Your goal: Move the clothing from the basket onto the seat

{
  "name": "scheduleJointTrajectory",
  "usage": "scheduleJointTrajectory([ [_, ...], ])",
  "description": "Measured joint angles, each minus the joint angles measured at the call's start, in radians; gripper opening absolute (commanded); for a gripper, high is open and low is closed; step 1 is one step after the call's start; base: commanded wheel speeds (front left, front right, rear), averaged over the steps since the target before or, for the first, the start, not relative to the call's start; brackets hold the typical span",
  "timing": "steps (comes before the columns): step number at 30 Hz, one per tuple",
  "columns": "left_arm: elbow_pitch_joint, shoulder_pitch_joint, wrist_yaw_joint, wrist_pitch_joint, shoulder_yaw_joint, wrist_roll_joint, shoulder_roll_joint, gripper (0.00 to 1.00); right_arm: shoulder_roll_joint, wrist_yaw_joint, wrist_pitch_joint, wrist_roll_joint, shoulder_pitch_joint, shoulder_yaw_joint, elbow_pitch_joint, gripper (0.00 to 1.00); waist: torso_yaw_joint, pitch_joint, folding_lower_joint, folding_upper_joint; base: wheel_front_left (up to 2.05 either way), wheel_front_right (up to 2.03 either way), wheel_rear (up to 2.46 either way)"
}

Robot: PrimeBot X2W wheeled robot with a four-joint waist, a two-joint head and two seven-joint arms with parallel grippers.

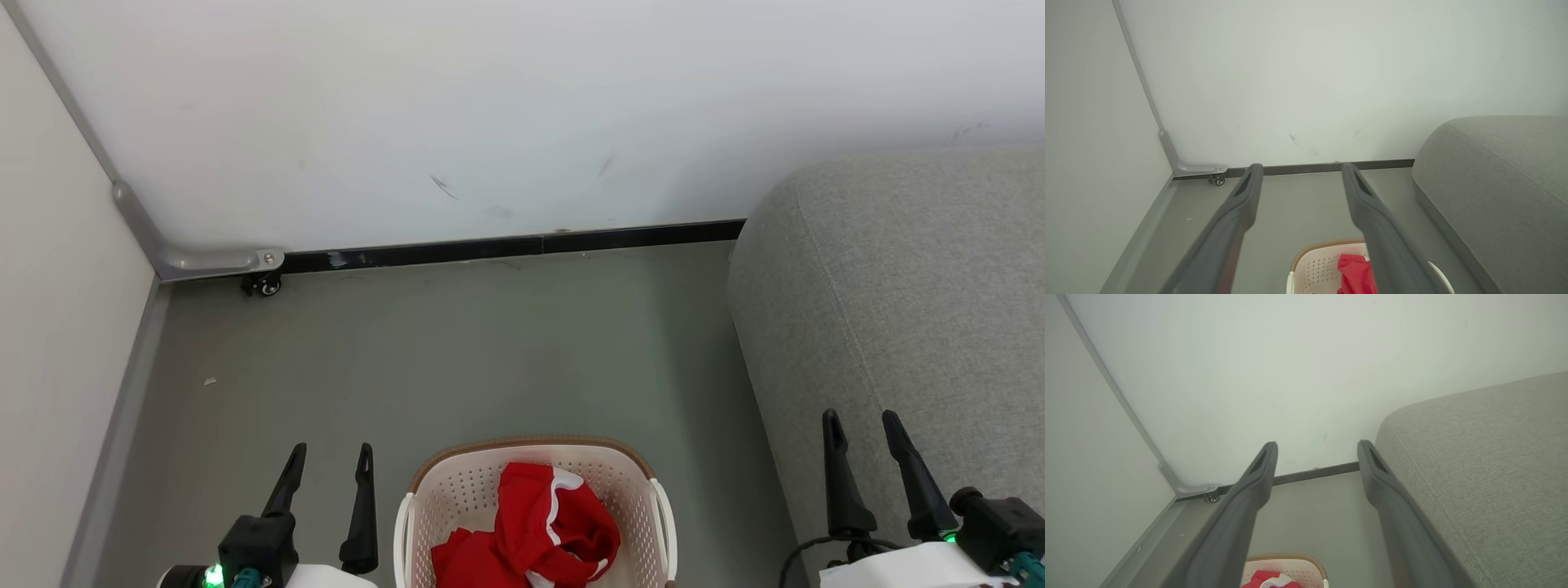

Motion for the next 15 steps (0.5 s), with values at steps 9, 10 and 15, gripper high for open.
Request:
scheduleJointTrajectory([
  [9,0.006,-0.002,0.003,0.0,0.012,0.0,-0.001,1.0,0.0,0.0,0.0,0.002,-0.003,0.002,0.001,1.0,-0.002,0.008,-0.0001,0.0,0.0,0.0,0.0],
  [10,0.007,-0.002,0.003,0.0,0.013,0.0,-0.001,1.0,0.0,0.0,0.0,0.002,-0.003,0.002,0.001,1.0,-0.002,0.009,-0.0001,0.0,0.0,0.0,0.0],
  [15,0.016,-0.01,0.003,0.0,0.012,0.013,0.003,1.0,0.0,0.0,0.0,0.003,-0.003,0.003,0.001,1.0,-0.005,0.018,-0.0001,0.0,0.0,0.0,0.0],
])
